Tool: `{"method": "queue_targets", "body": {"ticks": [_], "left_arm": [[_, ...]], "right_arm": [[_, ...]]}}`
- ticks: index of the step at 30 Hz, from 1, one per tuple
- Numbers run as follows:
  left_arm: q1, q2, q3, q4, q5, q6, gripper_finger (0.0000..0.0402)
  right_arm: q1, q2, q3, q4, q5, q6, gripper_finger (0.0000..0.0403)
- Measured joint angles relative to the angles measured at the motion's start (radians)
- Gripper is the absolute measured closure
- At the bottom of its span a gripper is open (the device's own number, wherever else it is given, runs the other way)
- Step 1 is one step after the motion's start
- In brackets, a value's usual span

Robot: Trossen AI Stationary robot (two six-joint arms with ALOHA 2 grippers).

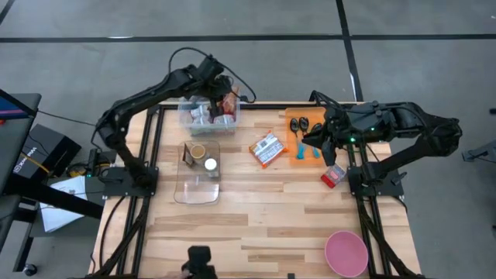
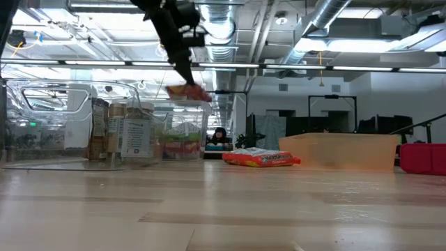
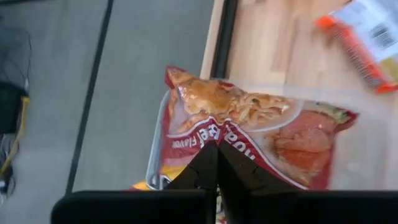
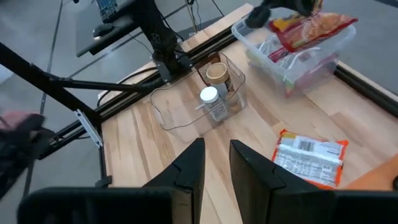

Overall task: Pick & Place Food Item
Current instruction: Put the red noodle pack into the transparent container

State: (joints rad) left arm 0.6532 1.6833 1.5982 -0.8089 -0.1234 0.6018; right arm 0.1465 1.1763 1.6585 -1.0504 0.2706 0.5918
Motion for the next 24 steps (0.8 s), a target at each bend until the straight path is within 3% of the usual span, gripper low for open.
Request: {"method": "queue_targets", "body": {"ticks": [13, 20, 24], "left_arm": [[0.015, 0.056, -0.080, 0.072, 0.063, -0.076, 0.0401], [0.015, 0.055, -0.161, 0.114, 0.039, -0.112, 0.0401], [0.010, 0.055, -0.192, 0.171, 0.079, -0.113, 0.0401]], "right_arm": [[0.064, 0.000, 0.000, -0.011, 0.095, 0.064, 0.0334], [0.069, 0.000, 0.000, -0.010, 0.097, 0.064, 0.0334], [0.069, 0.000, 0.000, -0.010, 0.097, 0.067, 0.0334]]}}
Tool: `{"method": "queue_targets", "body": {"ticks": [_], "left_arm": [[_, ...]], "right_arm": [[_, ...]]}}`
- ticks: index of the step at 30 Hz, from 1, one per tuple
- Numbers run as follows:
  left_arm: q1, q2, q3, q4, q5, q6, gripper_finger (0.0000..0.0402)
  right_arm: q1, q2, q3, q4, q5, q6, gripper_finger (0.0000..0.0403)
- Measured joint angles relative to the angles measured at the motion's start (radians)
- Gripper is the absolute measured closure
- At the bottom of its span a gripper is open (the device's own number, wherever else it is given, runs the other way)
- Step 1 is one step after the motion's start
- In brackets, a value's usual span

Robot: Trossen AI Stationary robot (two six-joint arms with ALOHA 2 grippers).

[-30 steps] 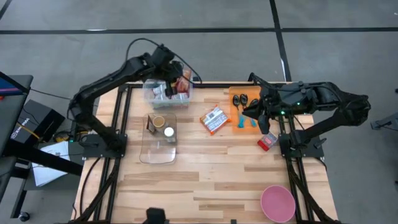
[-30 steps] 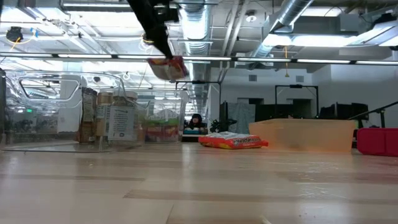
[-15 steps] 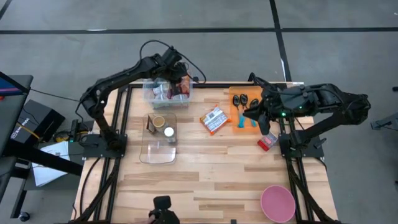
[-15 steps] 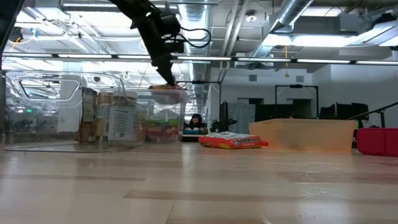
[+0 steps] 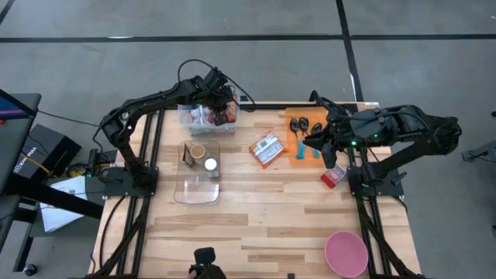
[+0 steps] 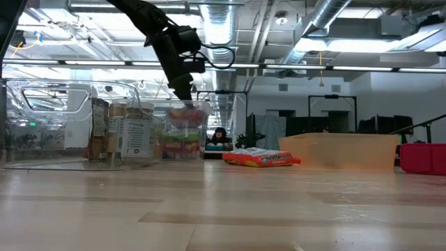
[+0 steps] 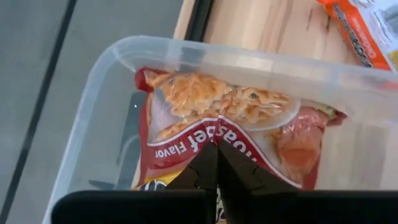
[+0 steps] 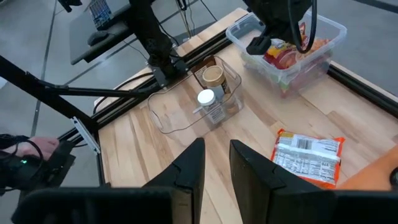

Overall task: Pick & Place Food Item
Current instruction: Put the red noodle pack into the transparent container, then put the orange noodle pack into the transparent container

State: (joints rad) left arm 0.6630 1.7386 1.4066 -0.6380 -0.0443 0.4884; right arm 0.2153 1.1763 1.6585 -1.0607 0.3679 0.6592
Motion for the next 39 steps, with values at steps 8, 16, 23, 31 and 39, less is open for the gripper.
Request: {"method": "queue_targets", "body": {"ticks": [8, 16, 23, 31, 39], "left_arm": [[-0.006, 0.000, -0.016, 0.043, -0.018, -0.021, 0.0398], [-0.006, -0.078, -0.016, 0.080, -0.105, -0.024, 0.0357], [-0.012, -0.231, -0.015, 0.133, -0.097, -0.041, 0.0300], [-0.074, -0.456, -0.015, 0.225, 0.102, -0.263, 0.0262], [-0.192, -0.640, -0.080, 0.298, 0.291, -0.373, 0.0259]], "right_arm": [[0.000, 0.000, 0.000, 0.000, 0.000, 0.020, 0.0334], [0.000, 0.000, 0.000, 0.000, 0.000, 0.022, 0.0334], [0.000, 0.000, 0.000, 0.000, 0.001, 0.014, 0.0334], [0.000, 0.000, 0.000, -0.001, 0.001, 0.003, 0.0334], [0.000, 0.000, 0.000, -0.001, 0.001, -0.016, 0.0334]]}}
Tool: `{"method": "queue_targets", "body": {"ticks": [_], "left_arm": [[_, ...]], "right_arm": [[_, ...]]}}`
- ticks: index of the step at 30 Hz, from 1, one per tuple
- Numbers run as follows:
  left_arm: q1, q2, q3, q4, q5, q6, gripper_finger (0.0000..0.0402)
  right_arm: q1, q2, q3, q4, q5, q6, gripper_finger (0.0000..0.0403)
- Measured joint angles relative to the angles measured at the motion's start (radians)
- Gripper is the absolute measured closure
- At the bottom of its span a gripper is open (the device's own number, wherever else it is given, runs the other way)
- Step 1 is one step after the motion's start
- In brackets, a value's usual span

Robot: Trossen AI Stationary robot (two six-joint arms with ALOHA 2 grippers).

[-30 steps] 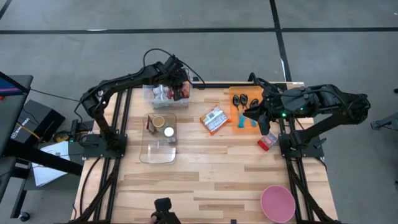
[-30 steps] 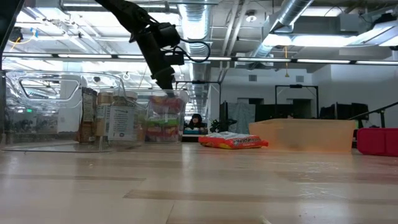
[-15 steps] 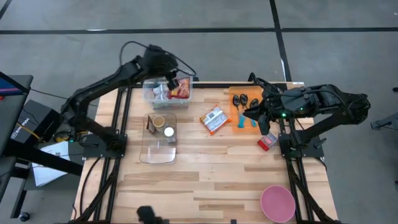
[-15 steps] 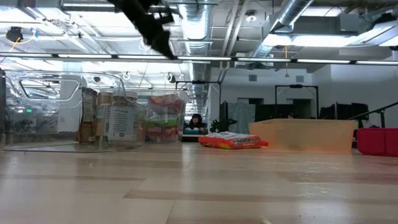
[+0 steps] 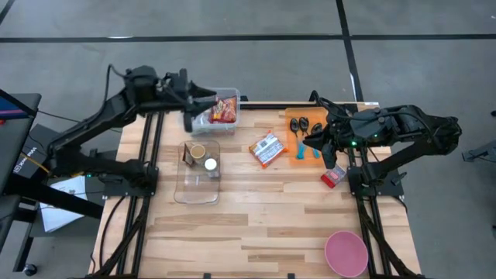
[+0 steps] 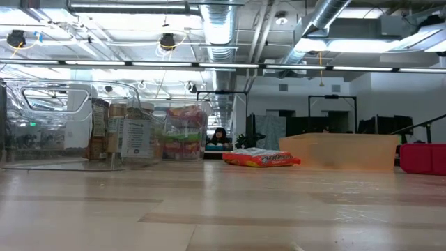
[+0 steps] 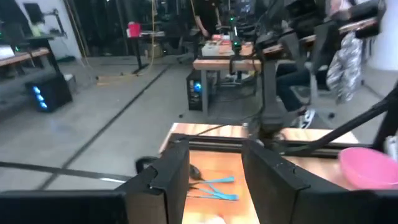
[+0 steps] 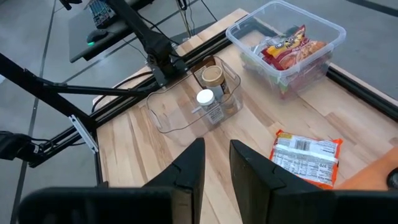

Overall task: Pick & Place Food Item
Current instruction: Put the orange noodle pack into the transparent container

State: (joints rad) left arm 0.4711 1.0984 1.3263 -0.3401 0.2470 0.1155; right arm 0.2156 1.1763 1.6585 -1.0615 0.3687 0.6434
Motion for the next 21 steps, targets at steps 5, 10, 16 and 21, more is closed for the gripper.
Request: {"method": "queue_targets", "body": {"ticks": [5, 10, 16, 21], "left_arm": [[-0.040, -0.101, -0.131, 0.011, -0.006, -0.129, 0.0259], [-0.105, -0.173, -0.276, 0.147, -0.005, -0.249, 0.0259], [-0.209, -0.190, -0.375, 0.334, -0.030, -0.288, 0.0259], [-0.262, -0.187, -0.377, 0.361, -0.108, -0.280, 0.0259]], "right_arm": [[-0.007, 0.000, 0.000, 0.003, 0.000, -0.018, 0.0334], [0.007, 0.007, 0.000, 0.033, 0.000, -0.023, 0.0334], [0.033, 0.026, 0.000, 0.052, -0.001, -0.026, 0.0334], [0.039, 0.043, -0.001, 0.067, -0.005, -0.025, 0.0334]]}}
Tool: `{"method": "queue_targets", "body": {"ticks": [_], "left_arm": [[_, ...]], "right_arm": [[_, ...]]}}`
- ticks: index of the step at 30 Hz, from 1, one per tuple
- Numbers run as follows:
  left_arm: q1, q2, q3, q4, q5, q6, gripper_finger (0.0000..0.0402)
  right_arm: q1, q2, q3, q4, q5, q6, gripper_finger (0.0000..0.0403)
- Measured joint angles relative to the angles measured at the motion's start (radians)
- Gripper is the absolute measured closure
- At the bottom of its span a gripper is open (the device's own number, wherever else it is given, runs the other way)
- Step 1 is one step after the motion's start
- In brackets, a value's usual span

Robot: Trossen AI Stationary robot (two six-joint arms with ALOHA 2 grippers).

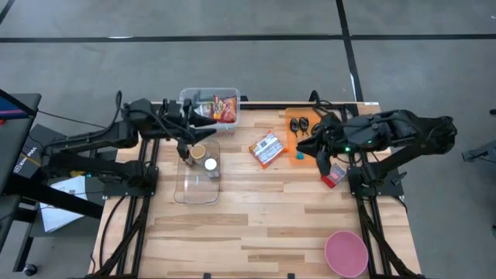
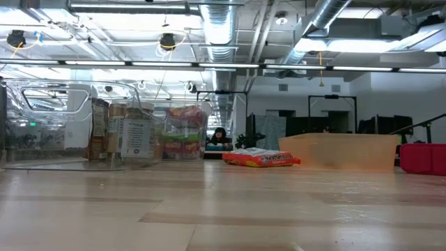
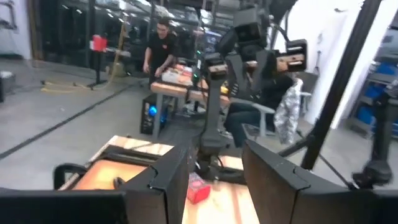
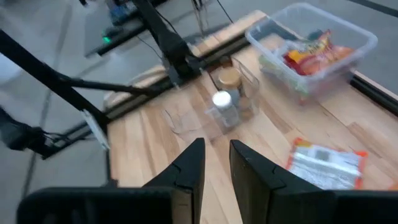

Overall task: Pick & Place Food Item
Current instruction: Put the orange noodle pack into the transparent container

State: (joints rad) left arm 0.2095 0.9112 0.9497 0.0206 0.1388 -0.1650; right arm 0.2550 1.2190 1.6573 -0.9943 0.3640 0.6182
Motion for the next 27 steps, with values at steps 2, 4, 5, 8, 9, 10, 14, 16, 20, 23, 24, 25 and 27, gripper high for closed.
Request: {"method": "queue_targets", "body": {"ticks": [2, 4, 5, 8, 9, 10, 14, 16, 20, 23, 24, 25, 27], "left_arm": [[-0.011, -0.002, 0.000, 0.020, -0.019, 0.001, 0.0259], [-0.016, -0.008, 0.000, 0.038, -0.024, 0.002, 0.0259], [-0.016, -0.009, 0.000, 0.056, -0.025, 0.002, 0.0259], [-0.016, -0.008, 0.000, 0.083, -0.025, 0.004, 0.0259], [-0.016, -0.008, 0.000, 0.097, -0.025, 0.014, 0.0259], [-0.016, -0.008, 0.000, 0.115, -0.026, 0.032, 0.0259], [-0.016, -0.008, 0.000, 0.158, -0.039, 0.058, 0.0259], [-0.016, -0.008, 0.000, 0.180, -0.044, 0.069, 0.0259], [-0.016, -0.009, 0.000, 0.186, -0.071, 0.085, 0.0259], [-0.016, -0.009, 0.000, 0.183, -0.098, 0.119, 0.0259], [-0.018, -0.009, 0.000, 0.181, -0.107, 0.136, 0.0259], [-0.021, -0.009, 0.000, 0.180, -0.115, 0.145, 0.0259], [-0.024, -0.009, 0.000, 0.176, -0.139, 0.165, 0.0259]], "right_arm": [[0.000, -0.005, 0.002, 0.026, -0.020, 0.000, 0.0334], [-0.008, -0.005, 0.002, 0.050, -0.052, -0.004, 0.0334], [-0.017, -0.003, 0.002, 0.066, -0.069, -0.018, 0.0334], [-0.059, -0.003, 0.002, 0.099, -0.153, -0.064, 0.0333], [-0.082, -0.004, 0.002, 0.112, -0.199, -0.079, 0.0332], [-0.106, -0.004, 0.002, 0.121, -0.247, -0.094, 0.0327], [-0.185, 0.013, 0.003, 0.167, -0.417, -0.138, 0.0287], [-0.212, 0.023, 0.004, 0.179, -0.467, -0.178, 0.0256], [-0.232, 0.052, 0.037, 0.185, -0.498, -0.341, 0.0191], [-0.242, 0.087, 0.051, 0.177, -0.470, -0.475, 0.0159], [-0.251, 0.101, 0.048, 0.142, -0.467, -0.515, 0.0154], [-0.259, 0.121, 0.047, 0.120, -0.464, -0.550, 0.0151], [-0.276, 0.163, 0.047, 0.081, -0.458, -0.588, 0.0149]]}}
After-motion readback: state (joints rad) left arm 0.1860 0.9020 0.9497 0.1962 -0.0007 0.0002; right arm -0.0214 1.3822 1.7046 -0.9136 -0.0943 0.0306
